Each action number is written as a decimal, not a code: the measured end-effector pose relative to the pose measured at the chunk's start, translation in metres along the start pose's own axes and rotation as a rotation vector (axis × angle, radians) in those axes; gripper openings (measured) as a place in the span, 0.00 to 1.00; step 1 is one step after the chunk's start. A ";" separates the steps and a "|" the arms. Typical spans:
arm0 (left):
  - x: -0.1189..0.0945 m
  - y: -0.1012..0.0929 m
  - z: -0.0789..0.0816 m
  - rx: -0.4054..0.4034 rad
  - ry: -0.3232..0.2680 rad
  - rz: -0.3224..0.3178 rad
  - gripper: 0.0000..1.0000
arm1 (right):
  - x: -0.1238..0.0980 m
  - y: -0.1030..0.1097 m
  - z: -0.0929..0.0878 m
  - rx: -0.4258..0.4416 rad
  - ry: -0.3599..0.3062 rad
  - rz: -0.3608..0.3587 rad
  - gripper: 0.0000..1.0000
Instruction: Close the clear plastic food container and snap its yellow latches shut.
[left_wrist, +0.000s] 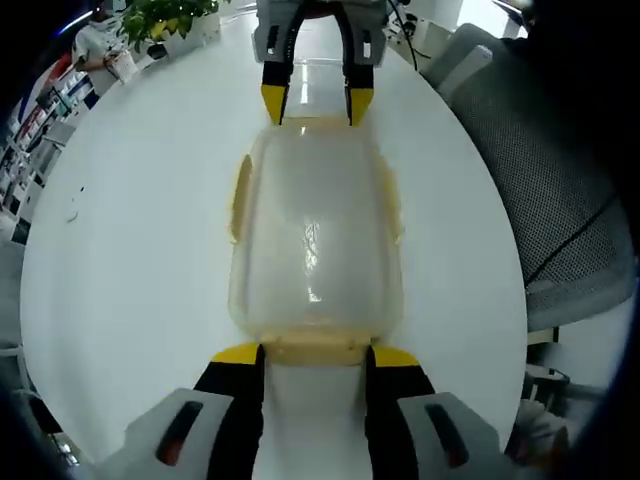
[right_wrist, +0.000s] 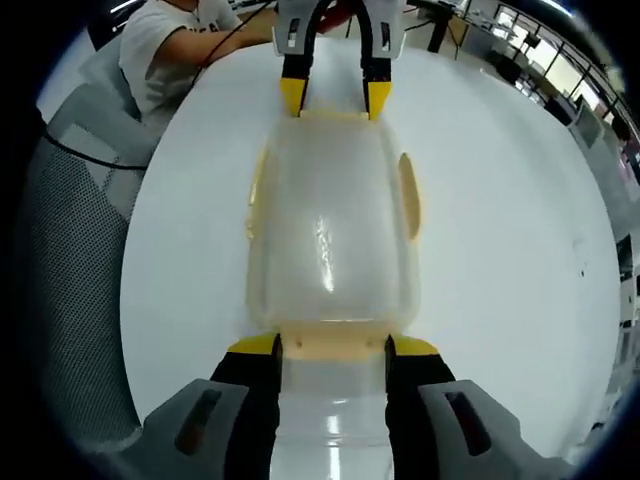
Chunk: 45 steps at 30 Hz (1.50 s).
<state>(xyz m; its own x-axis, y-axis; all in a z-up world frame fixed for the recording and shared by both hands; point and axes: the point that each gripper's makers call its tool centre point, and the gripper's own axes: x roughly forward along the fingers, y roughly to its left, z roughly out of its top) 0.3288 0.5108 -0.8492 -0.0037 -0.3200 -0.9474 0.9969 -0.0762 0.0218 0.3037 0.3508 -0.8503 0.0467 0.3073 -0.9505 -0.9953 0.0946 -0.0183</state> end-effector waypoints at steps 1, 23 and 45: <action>-0.001 0.000 0.000 -0.001 0.001 0.001 0.34 | 0.000 0.000 0.000 -0.004 0.004 0.005 0.38; 0.002 0.000 0.002 -0.062 0.039 0.016 0.38 | 0.002 -0.006 -0.005 -0.058 0.153 0.051 0.39; -0.012 -0.025 0.005 -0.124 0.034 0.024 0.34 | -0.007 0.010 0.000 -0.093 0.075 0.052 0.36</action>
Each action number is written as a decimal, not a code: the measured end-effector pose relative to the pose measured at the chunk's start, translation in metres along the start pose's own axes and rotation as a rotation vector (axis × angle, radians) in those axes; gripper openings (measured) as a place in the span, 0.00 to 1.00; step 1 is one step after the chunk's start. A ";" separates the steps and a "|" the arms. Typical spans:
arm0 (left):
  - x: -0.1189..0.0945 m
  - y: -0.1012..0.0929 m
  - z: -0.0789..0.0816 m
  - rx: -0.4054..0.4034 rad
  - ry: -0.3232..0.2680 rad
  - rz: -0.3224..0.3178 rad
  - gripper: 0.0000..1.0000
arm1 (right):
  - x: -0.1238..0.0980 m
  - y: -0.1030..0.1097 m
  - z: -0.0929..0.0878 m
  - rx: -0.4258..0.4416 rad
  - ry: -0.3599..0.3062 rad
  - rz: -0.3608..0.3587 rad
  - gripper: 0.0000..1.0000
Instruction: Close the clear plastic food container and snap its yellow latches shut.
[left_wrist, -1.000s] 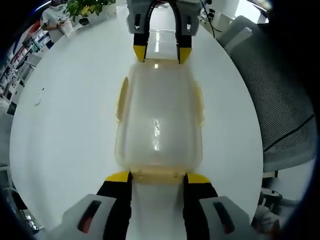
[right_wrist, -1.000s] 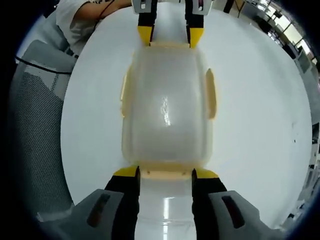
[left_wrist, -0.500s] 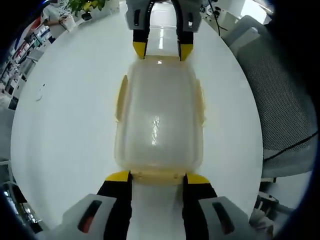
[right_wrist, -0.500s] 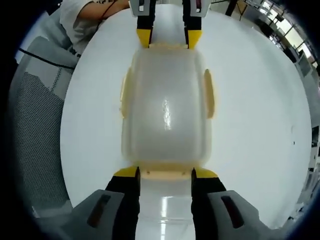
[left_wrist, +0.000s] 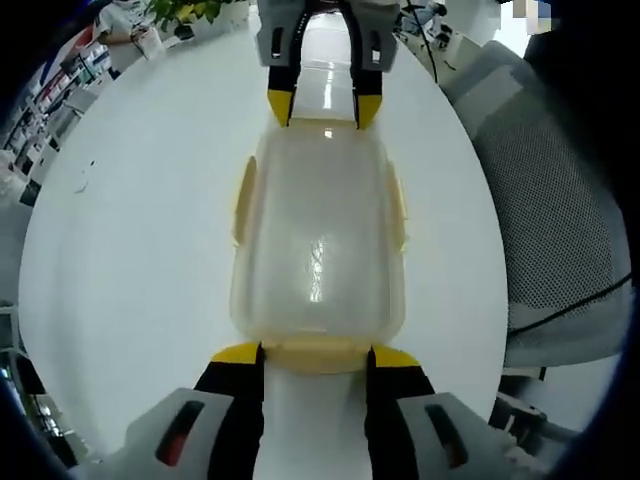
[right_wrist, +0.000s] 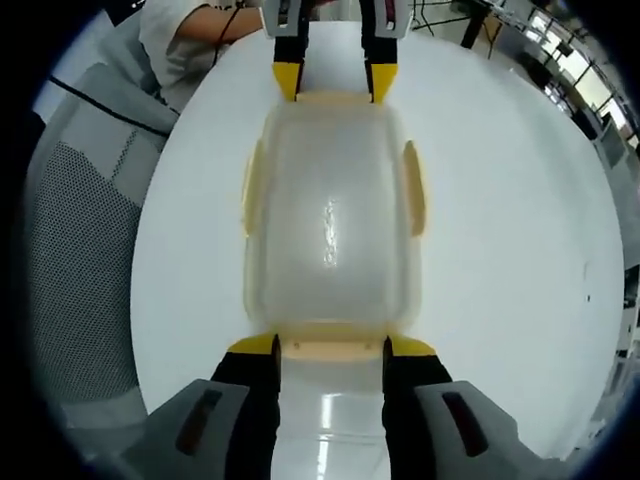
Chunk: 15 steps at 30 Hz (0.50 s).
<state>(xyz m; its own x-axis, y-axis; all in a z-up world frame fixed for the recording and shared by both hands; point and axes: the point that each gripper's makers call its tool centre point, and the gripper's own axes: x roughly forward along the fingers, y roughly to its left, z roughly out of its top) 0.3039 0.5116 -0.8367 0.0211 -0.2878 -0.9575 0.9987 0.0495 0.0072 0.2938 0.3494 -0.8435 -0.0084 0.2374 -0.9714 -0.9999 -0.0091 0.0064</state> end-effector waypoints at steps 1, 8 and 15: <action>-0.001 0.000 0.000 -0.001 0.004 -0.002 0.34 | -0.001 -0.001 0.001 -0.002 -0.005 -0.001 0.36; -0.020 0.005 0.004 0.001 -0.017 0.036 0.34 | -0.016 -0.008 0.006 0.004 -0.050 -0.009 0.36; -0.025 0.007 0.000 0.008 0.005 0.047 0.34 | -0.027 -0.004 0.016 0.008 -0.080 -0.016 0.36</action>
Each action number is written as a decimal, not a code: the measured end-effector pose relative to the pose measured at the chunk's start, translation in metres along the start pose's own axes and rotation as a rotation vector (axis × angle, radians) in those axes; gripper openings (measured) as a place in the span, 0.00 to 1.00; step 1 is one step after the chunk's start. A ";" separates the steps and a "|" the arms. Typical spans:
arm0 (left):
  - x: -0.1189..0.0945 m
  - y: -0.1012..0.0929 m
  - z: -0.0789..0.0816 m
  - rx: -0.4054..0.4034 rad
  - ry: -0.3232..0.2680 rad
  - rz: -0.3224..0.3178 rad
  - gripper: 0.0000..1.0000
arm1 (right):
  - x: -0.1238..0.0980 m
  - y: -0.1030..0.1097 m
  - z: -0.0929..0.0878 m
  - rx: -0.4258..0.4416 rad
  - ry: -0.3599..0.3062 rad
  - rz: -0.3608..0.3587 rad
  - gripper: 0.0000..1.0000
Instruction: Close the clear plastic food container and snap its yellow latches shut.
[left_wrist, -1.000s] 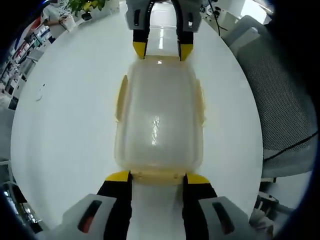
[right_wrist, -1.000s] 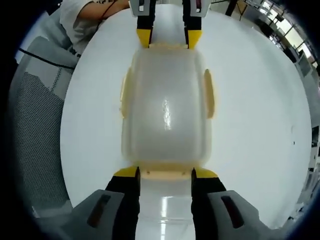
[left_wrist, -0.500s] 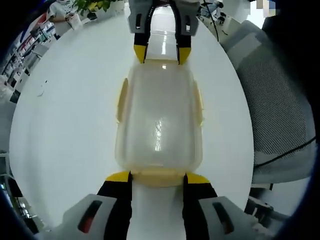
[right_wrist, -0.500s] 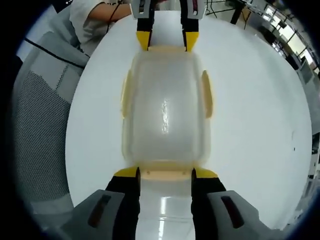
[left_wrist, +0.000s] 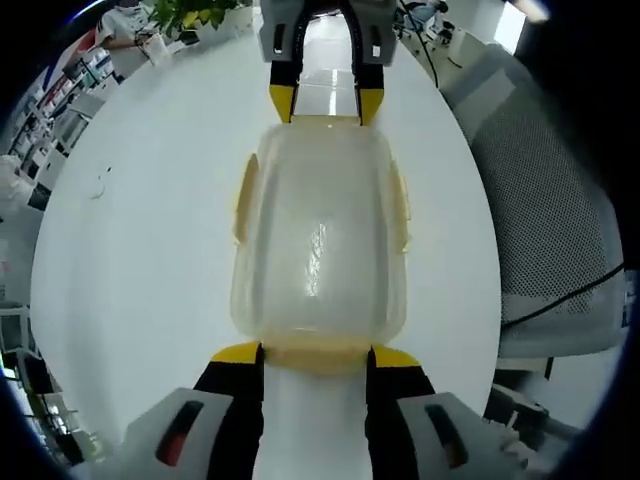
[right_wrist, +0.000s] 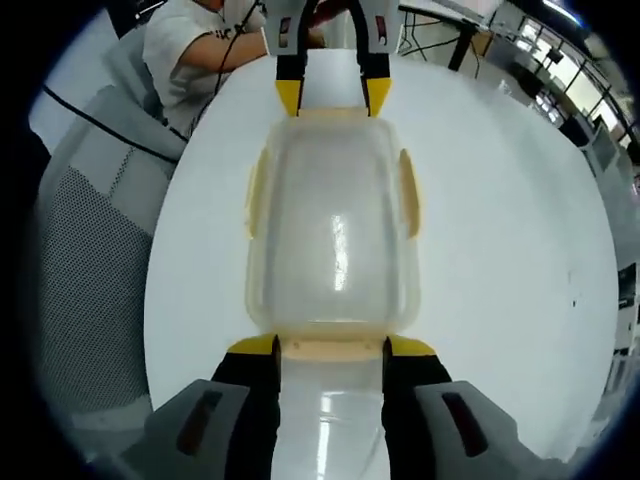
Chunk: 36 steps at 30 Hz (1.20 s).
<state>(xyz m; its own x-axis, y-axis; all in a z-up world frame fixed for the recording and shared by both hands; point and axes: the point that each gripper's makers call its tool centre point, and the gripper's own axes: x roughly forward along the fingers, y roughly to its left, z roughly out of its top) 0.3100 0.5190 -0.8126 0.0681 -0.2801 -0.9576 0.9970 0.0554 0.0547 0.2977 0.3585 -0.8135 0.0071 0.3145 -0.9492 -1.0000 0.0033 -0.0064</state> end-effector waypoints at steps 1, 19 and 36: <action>-0.001 -0.001 0.000 0.001 0.001 -0.001 0.34 | 0.000 0.000 0.000 0.000 0.000 0.000 0.36; -0.033 0.017 0.032 0.016 -0.030 0.014 0.34 | -0.040 -0.014 -0.009 0.006 -0.007 -0.029 0.36; -0.036 0.017 0.059 0.039 -0.058 -0.012 0.34 | -0.053 -0.010 -0.032 0.040 -0.011 -0.032 0.36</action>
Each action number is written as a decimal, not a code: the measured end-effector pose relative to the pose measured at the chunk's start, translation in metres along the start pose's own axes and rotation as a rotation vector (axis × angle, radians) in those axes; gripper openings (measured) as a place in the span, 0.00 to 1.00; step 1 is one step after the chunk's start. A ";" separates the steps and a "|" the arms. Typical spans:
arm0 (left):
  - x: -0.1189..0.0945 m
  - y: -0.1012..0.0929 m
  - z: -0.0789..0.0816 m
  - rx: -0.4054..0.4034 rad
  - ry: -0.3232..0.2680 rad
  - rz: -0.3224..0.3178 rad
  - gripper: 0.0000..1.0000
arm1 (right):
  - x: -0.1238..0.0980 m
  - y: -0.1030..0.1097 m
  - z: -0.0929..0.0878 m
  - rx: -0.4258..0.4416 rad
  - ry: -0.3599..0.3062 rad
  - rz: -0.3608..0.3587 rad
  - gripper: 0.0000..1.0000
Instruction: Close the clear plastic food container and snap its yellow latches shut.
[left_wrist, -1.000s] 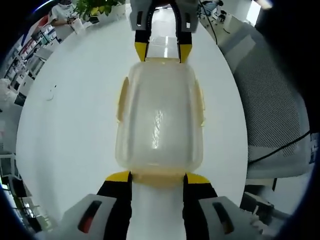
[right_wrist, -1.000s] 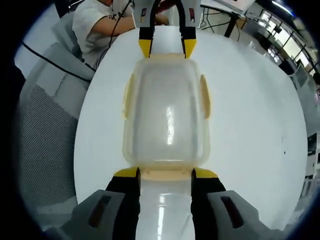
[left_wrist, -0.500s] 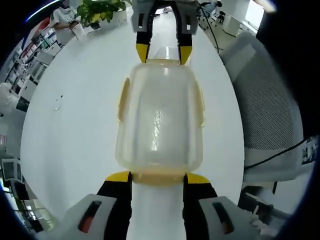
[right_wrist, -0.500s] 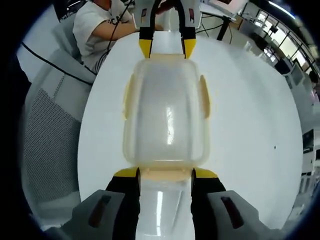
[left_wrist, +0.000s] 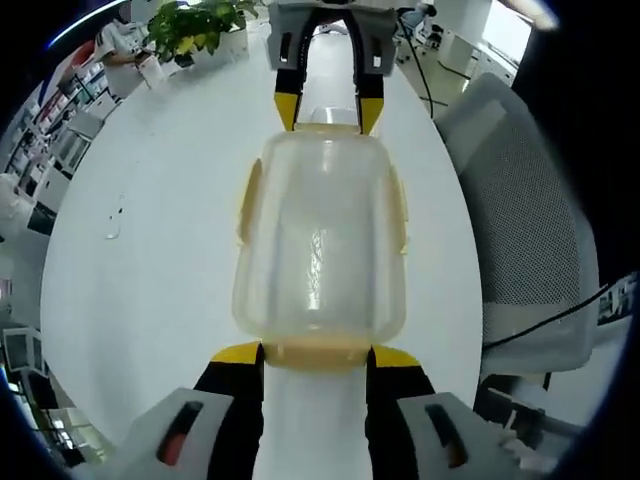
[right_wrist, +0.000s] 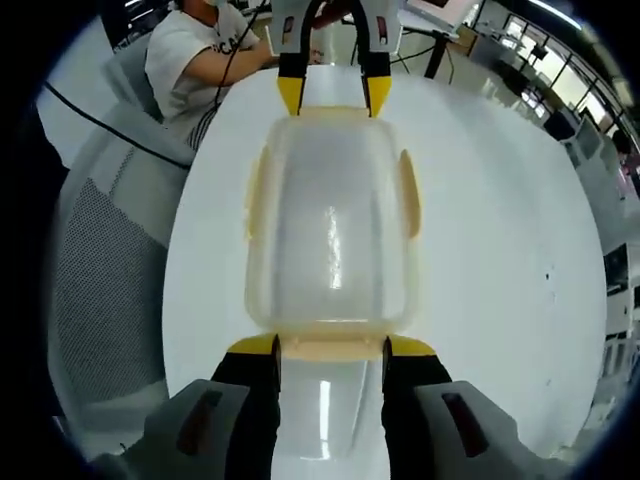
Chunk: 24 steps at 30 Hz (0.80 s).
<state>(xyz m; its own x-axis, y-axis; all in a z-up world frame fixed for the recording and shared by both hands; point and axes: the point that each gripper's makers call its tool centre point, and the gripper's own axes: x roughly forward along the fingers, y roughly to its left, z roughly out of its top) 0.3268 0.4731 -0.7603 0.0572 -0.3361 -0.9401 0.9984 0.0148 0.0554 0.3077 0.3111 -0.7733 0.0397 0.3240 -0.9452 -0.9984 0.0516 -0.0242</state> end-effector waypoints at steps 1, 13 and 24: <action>0.000 -0.001 0.004 0.001 -0.007 -0.004 0.34 | -0.001 0.000 -0.002 0.000 0.003 -0.001 0.36; 0.012 0.002 0.026 0.024 -0.023 -0.019 0.34 | -0.012 0.002 -0.025 0.029 0.006 -0.010 0.36; 0.022 0.002 0.055 0.056 -0.035 -0.034 0.33 | -0.019 0.005 -0.055 0.058 0.009 -0.029 0.36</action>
<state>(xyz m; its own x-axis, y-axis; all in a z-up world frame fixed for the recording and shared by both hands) 0.3295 0.4140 -0.7626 0.0218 -0.3678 -0.9296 0.9978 -0.0498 0.0431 0.2999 0.2535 -0.7732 0.0675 0.3130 -0.9473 -0.9927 0.1158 -0.0325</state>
